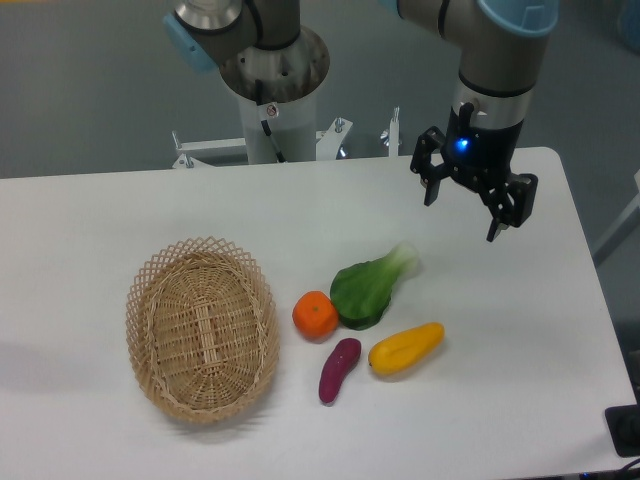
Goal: Pick up the green vegetable from the table
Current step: 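Move the open gripper over the green bok choy leaves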
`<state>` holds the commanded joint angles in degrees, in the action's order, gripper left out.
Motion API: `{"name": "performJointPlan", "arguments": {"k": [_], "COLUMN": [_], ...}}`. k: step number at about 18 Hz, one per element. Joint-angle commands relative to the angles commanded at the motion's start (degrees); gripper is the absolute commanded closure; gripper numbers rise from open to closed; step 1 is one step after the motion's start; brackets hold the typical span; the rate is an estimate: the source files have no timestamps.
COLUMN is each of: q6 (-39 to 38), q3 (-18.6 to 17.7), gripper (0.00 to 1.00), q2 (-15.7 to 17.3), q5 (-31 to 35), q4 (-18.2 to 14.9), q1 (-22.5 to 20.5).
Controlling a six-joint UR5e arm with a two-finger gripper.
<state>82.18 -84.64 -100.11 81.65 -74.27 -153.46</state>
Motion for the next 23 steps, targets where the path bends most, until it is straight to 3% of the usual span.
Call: {"name": "performJointPlan", "arguments": {"k": [8, 13, 16, 20, 23], "q6": [0.0, 0.1, 0.1, 0.6, 5.5], "q3": [-1.5, -4.8, -8.4, -14.5, -17.6], "gripper": [0.00, 0.00, 0.00, 0.00, 0.00], "q2": [0.1, 0.9, 1.1, 0.9, -1.0], "q5": [-0.1, -0.2, -0.2, 0.4, 6.7], "q4": [0.2, 0.6, 3.0, 8.5, 10.2], "q1": [-0.2, 0.3, 0.3, 0.7, 0.8]}}
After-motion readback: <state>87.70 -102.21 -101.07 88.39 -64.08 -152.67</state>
